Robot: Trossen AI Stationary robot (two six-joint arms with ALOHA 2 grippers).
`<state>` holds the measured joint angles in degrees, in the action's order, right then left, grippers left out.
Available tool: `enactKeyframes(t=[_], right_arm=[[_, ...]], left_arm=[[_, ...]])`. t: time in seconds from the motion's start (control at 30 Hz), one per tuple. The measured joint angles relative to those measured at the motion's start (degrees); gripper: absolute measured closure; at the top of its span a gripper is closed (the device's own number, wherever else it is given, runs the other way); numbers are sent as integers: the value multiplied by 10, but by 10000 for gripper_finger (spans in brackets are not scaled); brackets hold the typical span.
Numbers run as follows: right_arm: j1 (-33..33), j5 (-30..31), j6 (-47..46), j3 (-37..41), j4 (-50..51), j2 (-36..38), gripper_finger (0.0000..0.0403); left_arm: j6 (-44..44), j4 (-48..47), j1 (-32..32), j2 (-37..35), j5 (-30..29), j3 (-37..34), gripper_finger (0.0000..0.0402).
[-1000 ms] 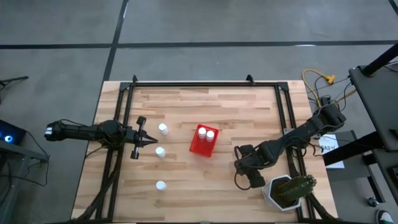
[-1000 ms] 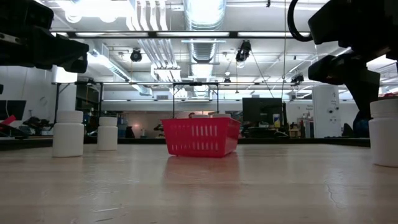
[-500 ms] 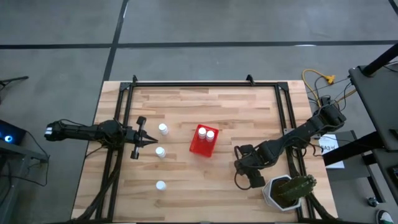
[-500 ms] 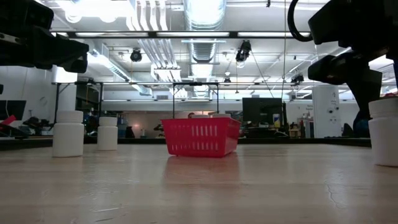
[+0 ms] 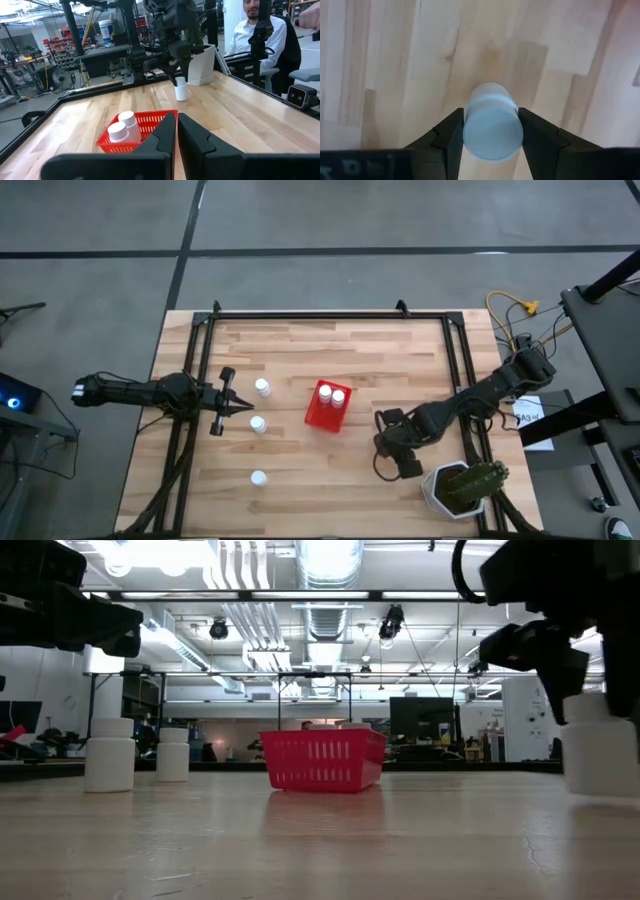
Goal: Pick and place pill bottles into a basket
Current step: Put the white medicine bottle into the red bin
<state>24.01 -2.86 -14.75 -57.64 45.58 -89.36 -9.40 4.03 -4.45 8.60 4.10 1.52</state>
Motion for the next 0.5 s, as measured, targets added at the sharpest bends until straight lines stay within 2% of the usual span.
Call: enactKeyframes(t=[0.5], right_arm=[[-65, 16, 102, -80, -2, 0, 250]], left_arm=[[0, 0, 0, 0, 0, 0, 400]])
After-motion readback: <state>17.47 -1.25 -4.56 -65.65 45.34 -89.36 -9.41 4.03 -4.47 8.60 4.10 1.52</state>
